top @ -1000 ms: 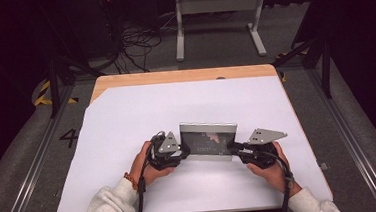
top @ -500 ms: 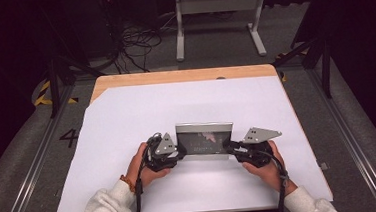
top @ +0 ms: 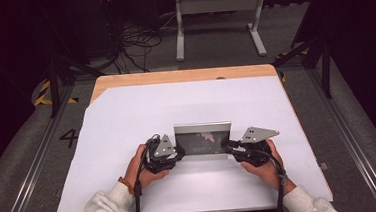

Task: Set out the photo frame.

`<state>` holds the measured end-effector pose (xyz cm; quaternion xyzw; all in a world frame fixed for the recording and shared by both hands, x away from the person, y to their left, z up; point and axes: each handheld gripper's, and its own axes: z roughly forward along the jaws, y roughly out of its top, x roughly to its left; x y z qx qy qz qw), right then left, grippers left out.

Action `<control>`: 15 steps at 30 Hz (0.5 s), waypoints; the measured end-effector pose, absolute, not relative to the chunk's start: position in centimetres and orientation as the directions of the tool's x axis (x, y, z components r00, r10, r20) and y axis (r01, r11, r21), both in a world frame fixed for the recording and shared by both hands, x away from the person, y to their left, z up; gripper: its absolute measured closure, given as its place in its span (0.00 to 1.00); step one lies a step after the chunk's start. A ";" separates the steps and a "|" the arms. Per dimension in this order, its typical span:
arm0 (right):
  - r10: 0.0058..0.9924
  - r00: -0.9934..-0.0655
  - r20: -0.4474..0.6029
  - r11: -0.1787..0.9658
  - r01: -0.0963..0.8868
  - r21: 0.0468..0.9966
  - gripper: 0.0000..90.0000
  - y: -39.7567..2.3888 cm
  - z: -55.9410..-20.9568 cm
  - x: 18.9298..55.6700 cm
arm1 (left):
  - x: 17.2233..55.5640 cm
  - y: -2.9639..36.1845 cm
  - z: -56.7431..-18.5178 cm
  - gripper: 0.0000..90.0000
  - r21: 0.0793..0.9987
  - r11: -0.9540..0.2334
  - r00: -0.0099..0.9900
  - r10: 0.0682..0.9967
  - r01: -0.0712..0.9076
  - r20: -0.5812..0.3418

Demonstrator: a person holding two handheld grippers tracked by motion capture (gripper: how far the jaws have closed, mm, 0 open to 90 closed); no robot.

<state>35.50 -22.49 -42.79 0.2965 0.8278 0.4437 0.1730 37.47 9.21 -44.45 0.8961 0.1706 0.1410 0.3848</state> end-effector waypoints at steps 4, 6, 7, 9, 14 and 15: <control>0.644 -0.764 -0.039 0.447 0.333 0.830 0.79 -22.3 -42.9 35.5 | 37.3 9.4 -44.6 0.80 0.738 -0.644 0.899 0.421 0.203 0.120; 0.644 -0.764 -0.040 0.447 0.333 0.830 0.79 -22.2 -43.0 35.5 | 37.1 9.5 -44.6 0.81 0.739 -0.642 0.895 0.427 0.202 0.126; 0.643 -0.765 -0.038 0.447 0.334 0.830 0.79 -22.3 -43.0 35.5 | 37.1 9.6 -44.7 0.82 0.738 -0.644 0.895 0.427 0.202 0.129; 0.646 -0.762 -0.042 0.448 0.333 0.830 0.79 -22.2 -43.0 35.4 | 37.0 9.7 -44.7 0.83 0.746 -0.635 0.892 0.432 0.199 0.130; 0.644 -0.764 -0.042 0.451 0.336 0.827 0.79 -22.3 -43.1 35.4 | 36.9 9.6 -44.8 0.82 0.744 -0.638 0.890 0.435 0.197 0.138; 0.644 -0.764 -0.042 0.452 0.336 0.826 0.79 -22.3 -43.1 35.4 | 36.9 9.6 -44.8 0.82 0.744 -0.638 0.890 0.436 0.197 0.138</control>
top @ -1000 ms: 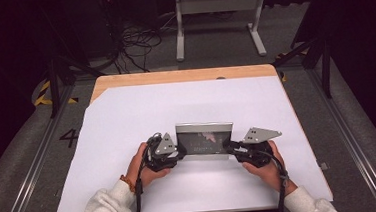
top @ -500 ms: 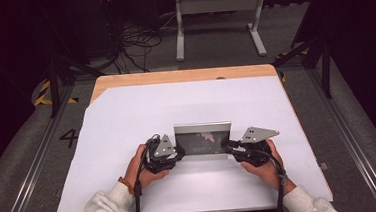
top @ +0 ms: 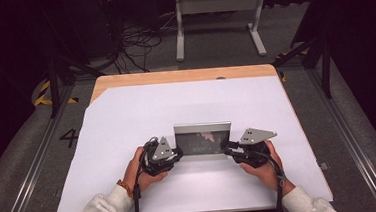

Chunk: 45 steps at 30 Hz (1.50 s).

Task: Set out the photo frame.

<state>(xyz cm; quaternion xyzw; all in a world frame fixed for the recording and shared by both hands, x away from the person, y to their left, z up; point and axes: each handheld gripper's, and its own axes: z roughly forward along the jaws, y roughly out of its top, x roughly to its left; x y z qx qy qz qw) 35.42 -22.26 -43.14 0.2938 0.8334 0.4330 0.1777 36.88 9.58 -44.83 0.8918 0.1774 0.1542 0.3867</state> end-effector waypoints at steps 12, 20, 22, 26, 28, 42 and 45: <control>0.641 -0.766 -0.044 0.463 0.341 0.818 0.81 -22.4 -43.4 35.3 | 36.9 9.4 -44.9 0.81 0.742 -0.642 0.885 0.441 0.193 0.150; 0.642 -0.766 -0.044 0.463 0.341 0.818 0.81 -22.3 -43.4 35.3 | 36.9 9.4 -44.9 0.81 0.738 -0.647 0.884 0.441 0.191 0.157; 0.642 -0.766 -0.042 0.462 0.342 0.818 0.81 -22.4 -43.4 35.3 | 36.9 9.4 -44.9 0.81 0.739 -0.645 0.883 0.443 0.194 0.154; 0.641 -0.766 -0.043 0.462 0.341 0.819 0.79 -22.4 -43.3 35.2 | 36.9 9.6 -44.8 0.81 0.747 -0.637 0.882 0.446 0.194 0.152; 0.640 -0.767 -0.046 0.464 0.338 0.819 0.79 -22.4 -43.2 35.1 | 36.9 9.8 -44.7 0.80 0.756 -0.626 0.885 0.443 0.191 0.144; 0.628 -0.772 -0.098 0.488 0.292 0.823 0.68 -23.2 -42.1 34.0 | 35.7 11.0 -43.6 0.69 0.771 -0.613 0.869 0.463 0.171 0.176; 0.626 -0.774 -0.097 0.489 0.292 0.822 0.58 -23.4 -42.0 33.7 | 35.4 11.5 -43.4 0.64 0.775 -0.608 0.862 0.475 0.174 0.178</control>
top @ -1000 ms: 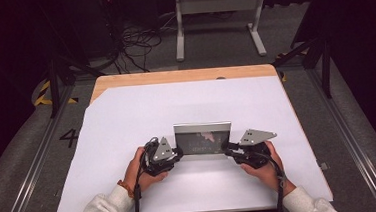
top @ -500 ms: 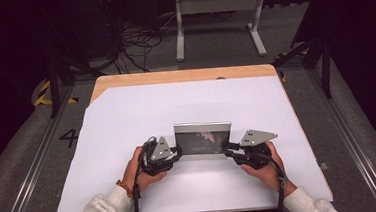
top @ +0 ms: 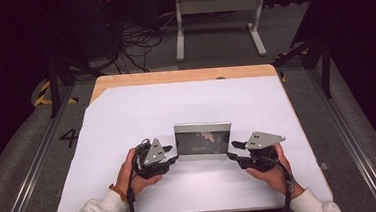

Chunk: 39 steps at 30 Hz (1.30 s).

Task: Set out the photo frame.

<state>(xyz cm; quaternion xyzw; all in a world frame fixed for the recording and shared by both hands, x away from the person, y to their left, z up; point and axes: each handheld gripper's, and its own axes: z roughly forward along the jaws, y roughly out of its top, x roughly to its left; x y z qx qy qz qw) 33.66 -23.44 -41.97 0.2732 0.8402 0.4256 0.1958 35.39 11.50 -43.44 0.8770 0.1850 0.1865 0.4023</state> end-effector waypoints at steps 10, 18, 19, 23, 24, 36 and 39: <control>0.604 -0.784 -0.144 0.545 0.275 0.792 0.35 -24.3 -42.3 32.7 | 34.7 13.1 -44.0 0.44 0.781 -0.594 0.855 0.492 0.194 0.162; 0.606 -0.779 -0.159 0.566 0.283 0.774 0.27 -24.6 -42.9 32.4 | 34.2 13.5 -44.3 0.30 0.773 -0.601 0.850 0.501 0.206 0.164; 0.608 -0.778 -0.158 0.565 0.284 0.775 0.26 -24.6 -43.0 32.4 | 34.0 13.5 -44.4 0.27 0.776 -0.597 0.855 0.495 0.205 0.155; 0.611 -0.775 -0.162 0.566 0.285 0.773 0.22 -24.7 -43.1 32.4 | 33.8 13.5 -44.6 0.18 0.775 -0.593 0.856 0.498 0.217 0.141; 0.612 -0.774 -0.163 0.567 0.286 0.773 0.21 -24.7 -43.1 32.4 | 33.8 13.5 -44.7 0.18 0.776 -0.590 0.853 0.503 0.222 0.139; 0.619 -0.771 -0.148 0.534 0.275 0.799 0.06 -25.4 -43.2 31.9 | 32.9 14.3 -45.0 0.05 0.812 -0.536 0.864 0.496 0.231 0.082; 0.627 -0.764 -0.153 0.530 0.275 0.802 0.06 -25.5 -43.3 31.8 | 32.8 14.2 -45.1 0.05 0.808 -0.541 0.860 0.503 0.233 0.088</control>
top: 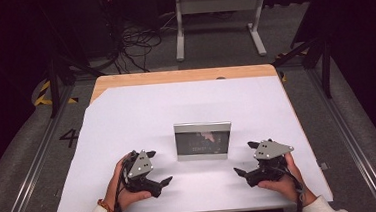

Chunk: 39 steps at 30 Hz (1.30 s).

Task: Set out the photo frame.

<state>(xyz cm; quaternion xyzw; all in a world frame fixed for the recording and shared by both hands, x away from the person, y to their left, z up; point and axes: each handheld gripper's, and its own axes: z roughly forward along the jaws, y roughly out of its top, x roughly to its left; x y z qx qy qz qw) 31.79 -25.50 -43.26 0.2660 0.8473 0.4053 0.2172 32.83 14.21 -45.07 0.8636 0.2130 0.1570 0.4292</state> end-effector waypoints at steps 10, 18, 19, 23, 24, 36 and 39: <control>0.638 -0.750 -0.175 0.536 0.269 0.800 0.08 -25.4 -43.7 31.7 | 33.1 14.4 -45.3 0.05 0.811 -0.533 0.856 0.511 0.242 0.080; 0.644 -0.744 -0.178 0.535 0.272 0.800 0.08 -25.3 -43.9 31.5 | 33.0 14.5 -45.2 0.05 0.809 -0.540 0.847 0.522 0.233 0.105; 0.644 -0.744 -0.179 0.534 0.269 0.801 0.08 -25.3 -43.9 31.5 | 33.0 14.5 -45.2 0.05 0.810 -0.539 0.847 0.521 0.232 0.104; 0.641 -0.746 -0.182 0.536 0.265 0.802 0.08 -25.2 -43.8 31.5 | 33.1 14.4 -45.3 0.05 0.800 -0.553 0.848 0.519 0.232 0.113; 0.642 -0.745 -0.180 0.535 0.267 0.802 0.08 -25.2 -43.8 31.6 | 33.2 14.4 -45.4 0.05 0.798 -0.556 0.849 0.517 0.232 0.113; 0.645 -0.740 -0.191 0.541 0.265 0.798 0.08 -25.2 -43.8 31.6 | 33.2 14.4 -45.3 0.06 0.794 -0.562 0.845 0.521 0.230 0.124; 0.647 -0.738 -0.191 0.538 0.265 0.800 0.08 -25.2 -43.8 31.6 | 33.2 14.3 -45.3 0.06 0.793 -0.564 0.845 0.520 0.229 0.125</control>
